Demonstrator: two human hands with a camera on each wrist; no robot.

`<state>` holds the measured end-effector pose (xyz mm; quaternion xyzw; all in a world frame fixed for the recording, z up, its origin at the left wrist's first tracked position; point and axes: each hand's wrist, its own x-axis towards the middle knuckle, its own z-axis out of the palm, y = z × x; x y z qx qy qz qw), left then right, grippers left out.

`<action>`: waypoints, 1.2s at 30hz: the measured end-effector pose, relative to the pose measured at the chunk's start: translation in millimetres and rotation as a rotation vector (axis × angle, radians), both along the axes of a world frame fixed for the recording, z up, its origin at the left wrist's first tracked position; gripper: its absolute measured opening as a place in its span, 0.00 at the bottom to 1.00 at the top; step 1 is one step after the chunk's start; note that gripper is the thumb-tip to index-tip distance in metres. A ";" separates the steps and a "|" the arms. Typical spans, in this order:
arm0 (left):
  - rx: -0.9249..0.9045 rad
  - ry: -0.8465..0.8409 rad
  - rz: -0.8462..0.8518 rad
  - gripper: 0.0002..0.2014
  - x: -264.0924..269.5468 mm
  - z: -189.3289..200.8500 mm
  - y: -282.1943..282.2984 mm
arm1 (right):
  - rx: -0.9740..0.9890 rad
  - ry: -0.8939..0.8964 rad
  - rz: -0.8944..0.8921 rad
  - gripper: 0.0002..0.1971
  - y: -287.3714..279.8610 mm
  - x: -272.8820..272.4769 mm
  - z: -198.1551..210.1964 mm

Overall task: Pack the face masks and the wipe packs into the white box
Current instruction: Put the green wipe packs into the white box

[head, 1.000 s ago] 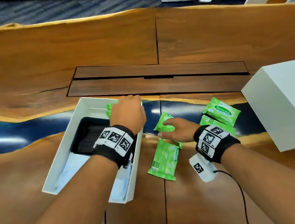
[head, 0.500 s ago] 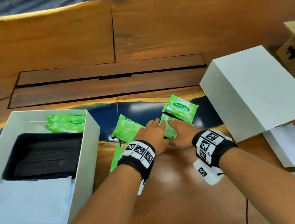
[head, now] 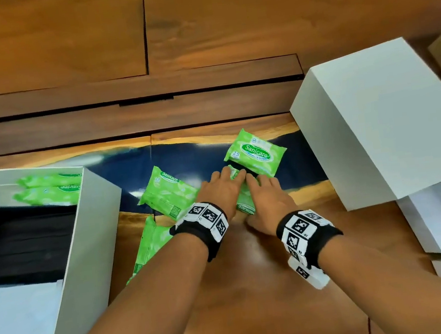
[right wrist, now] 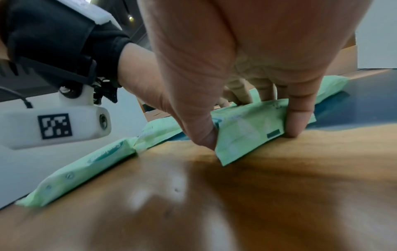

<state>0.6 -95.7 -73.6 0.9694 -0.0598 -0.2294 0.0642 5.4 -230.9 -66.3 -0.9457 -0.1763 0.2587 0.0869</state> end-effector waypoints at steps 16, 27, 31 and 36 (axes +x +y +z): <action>-0.292 -0.098 0.125 0.14 -8.2 114.9 76.7 | 0.688 0.608 -0.303 0.18 11.0 30.4 106.7; -0.584 -0.170 0.388 0.10 -63.9 166.0 194.5 | 0.804 0.492 -0.159 0.10 126.3 -4.6 139.6; -0.558 -0.257 0.477 0.08 -81.9 175.4 238.9 | 0.842 0.522 -0.141 0.12 174.8 -16.2 144.2; -0.323 -0.248 0.493 0.14 -94.2 188.2 301.7 | 0.851 0.356 -0.075 0.08 252.8 -31.2 146.8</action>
